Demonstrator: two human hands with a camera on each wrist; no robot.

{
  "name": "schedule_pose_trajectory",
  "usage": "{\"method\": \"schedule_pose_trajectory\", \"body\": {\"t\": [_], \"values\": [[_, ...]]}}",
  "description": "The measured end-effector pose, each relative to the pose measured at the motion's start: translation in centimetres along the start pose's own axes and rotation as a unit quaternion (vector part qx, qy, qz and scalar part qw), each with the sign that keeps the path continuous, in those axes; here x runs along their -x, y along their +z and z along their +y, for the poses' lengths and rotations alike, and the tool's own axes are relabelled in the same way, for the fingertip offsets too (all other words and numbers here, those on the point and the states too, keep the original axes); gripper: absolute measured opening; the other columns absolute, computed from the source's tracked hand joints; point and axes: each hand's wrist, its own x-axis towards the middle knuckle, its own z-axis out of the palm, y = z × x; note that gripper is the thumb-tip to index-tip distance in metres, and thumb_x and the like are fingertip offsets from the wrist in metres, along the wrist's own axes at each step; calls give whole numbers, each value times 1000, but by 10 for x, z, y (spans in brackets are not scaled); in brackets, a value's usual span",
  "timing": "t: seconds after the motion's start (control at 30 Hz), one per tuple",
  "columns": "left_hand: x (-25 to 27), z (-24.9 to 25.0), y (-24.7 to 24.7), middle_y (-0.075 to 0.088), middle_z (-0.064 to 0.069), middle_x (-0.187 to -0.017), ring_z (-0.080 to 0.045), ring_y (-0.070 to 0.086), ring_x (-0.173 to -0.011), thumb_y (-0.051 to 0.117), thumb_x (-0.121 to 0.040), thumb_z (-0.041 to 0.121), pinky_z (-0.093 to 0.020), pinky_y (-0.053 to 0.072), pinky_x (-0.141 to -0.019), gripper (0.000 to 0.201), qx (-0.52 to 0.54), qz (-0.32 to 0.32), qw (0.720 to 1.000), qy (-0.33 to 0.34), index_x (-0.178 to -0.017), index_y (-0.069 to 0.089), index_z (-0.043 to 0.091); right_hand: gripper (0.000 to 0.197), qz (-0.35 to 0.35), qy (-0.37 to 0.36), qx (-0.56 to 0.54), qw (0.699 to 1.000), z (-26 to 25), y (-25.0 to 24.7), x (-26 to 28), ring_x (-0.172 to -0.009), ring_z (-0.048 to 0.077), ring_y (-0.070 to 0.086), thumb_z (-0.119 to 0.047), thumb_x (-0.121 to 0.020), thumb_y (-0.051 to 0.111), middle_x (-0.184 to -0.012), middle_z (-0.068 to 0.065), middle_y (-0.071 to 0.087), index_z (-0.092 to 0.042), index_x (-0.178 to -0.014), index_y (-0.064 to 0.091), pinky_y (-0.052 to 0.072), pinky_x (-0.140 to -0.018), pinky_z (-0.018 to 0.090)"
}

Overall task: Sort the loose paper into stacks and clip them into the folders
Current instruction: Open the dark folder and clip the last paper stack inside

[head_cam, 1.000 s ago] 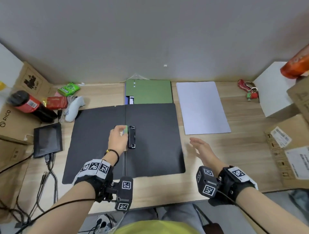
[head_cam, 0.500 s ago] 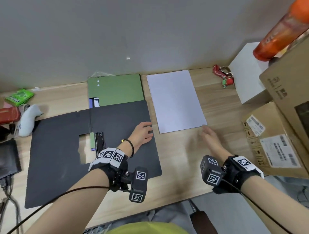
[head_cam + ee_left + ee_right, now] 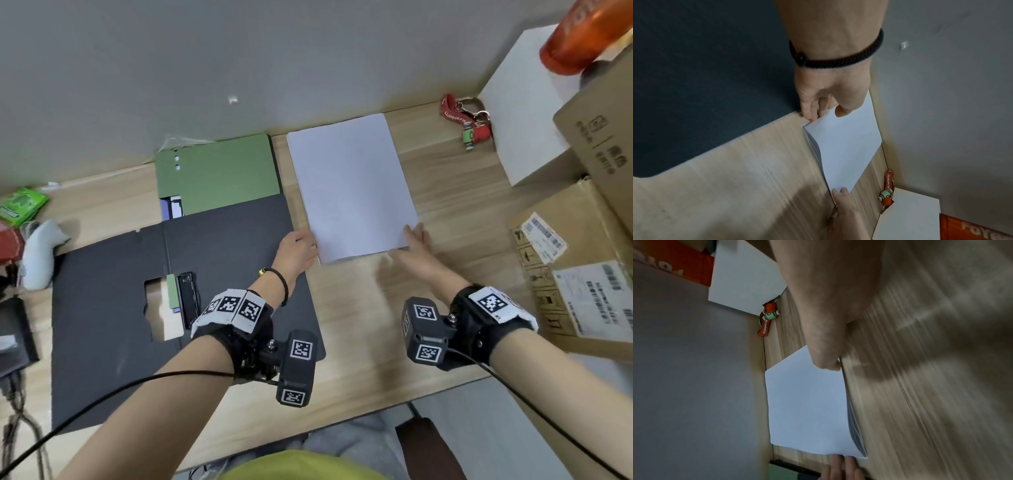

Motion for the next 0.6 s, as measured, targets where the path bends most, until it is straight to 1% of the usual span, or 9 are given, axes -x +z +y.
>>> {"method": "schedule_pose_trajectory", "body": {"t": [0.07,0.1,0.17,0.23,0.3,0.37,0.5,0.57,0.6], "values": [[-6,-2,5,54,-2,-89,-8,51,-76,47,-97,9,-16,42,-66,13,-4,-7,1000,-1,-94,59,13,68,-15,2,-3,1000,-2,-4,0,-145,13,-21,-23,-97,43,-158,-3,-21,-18,-153,4,3,-118,38],[-7,-2,9,56,-1,-90,-7,53,-79,49,-97,12,-16,43,-69,12,0,-16,1000,-5,-92,60,15,68,-22,3,-4,1000,-3,-6,0,-145,13,-21,-23,-97,43,-158,-3,-21,-17,-153,5,3,-118,37],[-11,0,18,59,0,-100,-6,57,-89,54,-95,20,-17,46,-82,11,10,-34,999,-16,-102,60,14,68,-31,2,-8,999,-4,-9,1,-145,12,-21,-23,-97,43,-158,-3,-21,-17,-153,5,2,-118,37],[-11,6,27,59,4,-114,-9,56,-107,64,-87,36,-29,47,-98,36,16,-53,998,-22,-115,57,14,68,-41,0,-23,999,-2,-10,3,-144,9,-22,-23,-97,42,-158,-4,-22,-18,-153,4,1,-118,36],[-15,8,33,57,6,-129,-15,51,-124,68,-78,43,-41,41,-107,59,32,-46,998,-23,-128,52,18,67,-47,-3,-32,998,0,-11,4,-143,7,-23,-23,-98,42,-158,-5,-23,-18,-153,4,0,-117,35],[-19,9,35,57,3,-132,-18,52,-124,64,-84,33,-44,43,-105,54,49,-10,999,-4,-133,49,19,67,-50,-5,-38,998,1,-13,5,-143,6,-22,-23,-98,42,-157,-8,-23,-20,-153,4,0,-118,35],[-17,11,27,63,-5,-124,-24,60,-114,55,-89,3,-44,48,-101,40,32,29,999,27,-128,53,13,65,-54,-18,-58,997,7,-10,8,-143,3,-20,-23,-97,44,-158,-11,-20,-23,-153,10,1,-118,35],[-16,11,20,62,-7,-124,-25,61,-112,54,-88,-2,-43,50,-98,44,11,15,1000,25,-130,51,10,60,-18,-34,-90,995,8,-6,9,-145,5,-4,-18,-97,45,-160,-8,-9,-20,-151,20,11,-118,31],[-15,11,16,62,-7,-125,-24,61,-112,54,-87,-2,-42,50,-98,45,1,1,1000,24,-131,51,10,55,22,-36,-123,991,9,-4,10,-142,6,13,-15,-97,46,-160,-6,2,-18,-149,28,21,-112,27]]}}
